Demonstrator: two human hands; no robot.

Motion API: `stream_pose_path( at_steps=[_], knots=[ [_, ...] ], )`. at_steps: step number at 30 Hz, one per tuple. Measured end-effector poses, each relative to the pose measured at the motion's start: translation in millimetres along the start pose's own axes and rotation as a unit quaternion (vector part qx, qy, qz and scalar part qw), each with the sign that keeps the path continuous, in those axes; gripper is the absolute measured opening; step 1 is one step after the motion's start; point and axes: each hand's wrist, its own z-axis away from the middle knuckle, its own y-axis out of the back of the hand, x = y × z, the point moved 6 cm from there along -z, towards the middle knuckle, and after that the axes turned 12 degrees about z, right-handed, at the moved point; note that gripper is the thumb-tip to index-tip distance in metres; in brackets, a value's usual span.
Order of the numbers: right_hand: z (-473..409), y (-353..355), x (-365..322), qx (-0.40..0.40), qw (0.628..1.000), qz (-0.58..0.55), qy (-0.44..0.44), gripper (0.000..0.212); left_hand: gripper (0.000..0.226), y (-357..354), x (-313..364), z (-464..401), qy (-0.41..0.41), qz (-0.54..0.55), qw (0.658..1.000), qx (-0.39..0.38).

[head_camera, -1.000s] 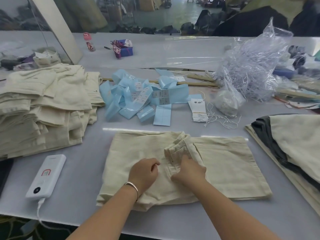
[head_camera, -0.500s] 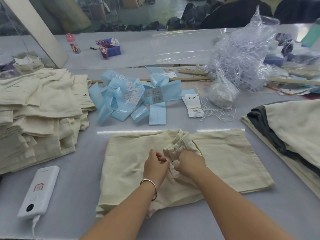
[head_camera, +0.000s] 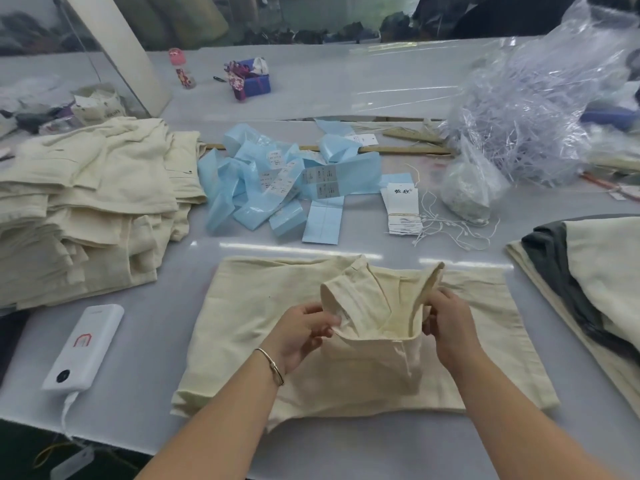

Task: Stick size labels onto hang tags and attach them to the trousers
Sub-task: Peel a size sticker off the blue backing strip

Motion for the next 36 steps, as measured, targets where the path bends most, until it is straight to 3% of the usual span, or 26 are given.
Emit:
stream_pose_path(
  at_steps=[2,4,6,9,11,14,16,20,21,24,28,30,34,36],
  knots=[
    [1.5,19.1,-13.8,0.095,0.982,0.151,0.066,0.028,0.02,-7.2,-3.3,8.7,0.023,0.058,0.998,-0.028],
    [16.9,16.5,-49.3,0.14,0.914,0.292,0.244,0.04,0.019,-15.9,-9.2,15.7,0.042,0.116,0.992,-0.035],
    [37.4,-4.7,-74.2,0.064,0.869,0.316,0.374,0.034,0.016,-23.4,-15.1,19.9,0.057,0.162,0.985,-0.029],
    [51.5,-47.7,-66.3,-0.114,0.814,0.439,0.362,0.044,0.018,-31.9,-19.2,22.6,0.063,0.194,0.979,-0.025],
    [49.6,-60.7,-54.9,-0.134,0.774,0.513,0.345,0.046,0.017,-35.3,-21.3,23.5,0.062,0.2,0.978,-0.019],
    [43.4,-59.4,-58.1,-0.117,0.778,0.511,0.347,0.015,0.011,-34.8,-24.9,26.3,0.065,0.21,0.975,-0.009],
    [35.8,-53.8,-60.9,-0.1,0.783,0.504,0.349,0.007,0.011,-34.0,-25.0,28.4,0.062,0.201,0.977,-0.02],
    [15.7,-35.6,-57.2,-0.067,0.907,0.331,0.251,0.022,0.015,-39.3,-15.6,31.7,0.036,0.152,0.986,-0.056],
    [14.8,-36.1,-54.1,-0.063,0.912,0.318,0.251,0.023,0.017,-39.7,-12.0,31.8,0.024,0.128,0.99,-0.06],
    [26.2,-45.3,-53.8,-0.045,0.881,0.346,0.32,0.026,0.02,-37.8,-3.2,31.2,-0.006,0.066,0.995,-0.071],
    [39.6,-50.7,-65.0,-0.039,0.86,0.28,0.424,0.031,0.024,-34.1,-0.3,27.7,-0.012,0.039,0.995,-0.094],
    [37.6,-50.3,-65.2,-0.024,0.869,0.275,0.41,0.032,0.026,-32.4,0.0,24.3,-0.011,0.033,0.994,-0.109],
    [23.3,-51.3,-58.7,-0.005,0.893,0.347,0.287,0.028,0.027,-25.2,8.5,19.2,0.002,-0.024,0.99,-0.142],
    [22.6,-57.6,-67.2,-0.007,0.913,0.307,0.269,0.031,0.027,-12.5,24.0,16.2,-0.005,-0.048,0.989,-0.143]
  ],
)
